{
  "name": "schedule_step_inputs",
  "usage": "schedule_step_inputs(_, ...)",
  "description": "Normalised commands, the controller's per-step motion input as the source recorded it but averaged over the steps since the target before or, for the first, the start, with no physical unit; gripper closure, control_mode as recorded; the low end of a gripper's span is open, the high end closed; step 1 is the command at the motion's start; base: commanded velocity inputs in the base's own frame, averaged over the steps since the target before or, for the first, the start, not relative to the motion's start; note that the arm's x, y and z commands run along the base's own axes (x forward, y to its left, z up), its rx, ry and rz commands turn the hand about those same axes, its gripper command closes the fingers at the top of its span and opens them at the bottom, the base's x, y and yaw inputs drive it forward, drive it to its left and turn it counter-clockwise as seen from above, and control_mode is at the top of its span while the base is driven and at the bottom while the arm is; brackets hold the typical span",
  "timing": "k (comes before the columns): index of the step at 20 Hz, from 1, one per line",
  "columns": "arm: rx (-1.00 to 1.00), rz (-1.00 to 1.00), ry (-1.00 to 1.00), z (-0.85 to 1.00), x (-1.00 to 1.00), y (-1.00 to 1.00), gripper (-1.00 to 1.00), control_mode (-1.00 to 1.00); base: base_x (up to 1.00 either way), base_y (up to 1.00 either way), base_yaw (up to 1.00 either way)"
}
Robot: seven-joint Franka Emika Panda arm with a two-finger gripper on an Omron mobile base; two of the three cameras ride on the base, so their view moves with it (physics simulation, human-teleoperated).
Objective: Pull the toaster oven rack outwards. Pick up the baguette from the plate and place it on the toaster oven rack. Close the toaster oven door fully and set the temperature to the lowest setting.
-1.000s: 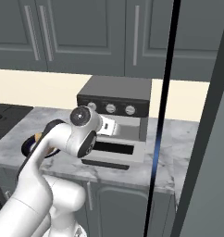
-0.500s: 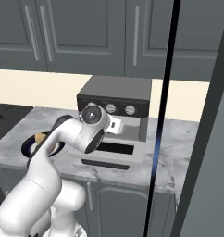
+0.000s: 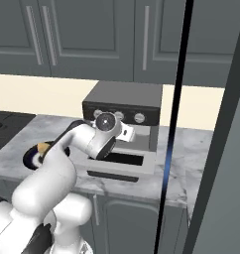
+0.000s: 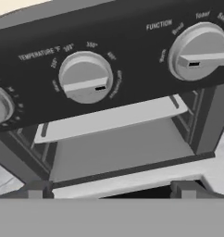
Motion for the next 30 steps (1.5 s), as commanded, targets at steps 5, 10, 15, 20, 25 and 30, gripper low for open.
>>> schedule_step_inputs(5,0.00,-0.02,0.00,-0.26,0.33,-0.07,-1.00,-1.00,0.00,0.00,0.00)
schedule_step_inputs(10,0.01,-0.09,0.00,-0.22,0.26,-0.03,-1.00,-1.00,0.00,0.00,0.00)
schedule_step_inputs(15,0.05,-0.15,0.00,-0.13,0.18,0.00,-1.00,-1.00,0.00,0.00,0.00)
schedule_step_inputs(20,0.08,-0.08,0.00,-0.12,0.08,-0.01,-1.00,-1.00,0.00,0.00,0.00)
schedule_step_inputs(25,0.04,0.00,0.00,-0.13,0.10,-0.09,-1.00,-1.00,0.00,0.00,0.00)
schedule_step_inputs(30,0.05,0.00,0.00,-0.08,0.18,-0.12,-1.00,-1.00,0.00,0.00,0.00)
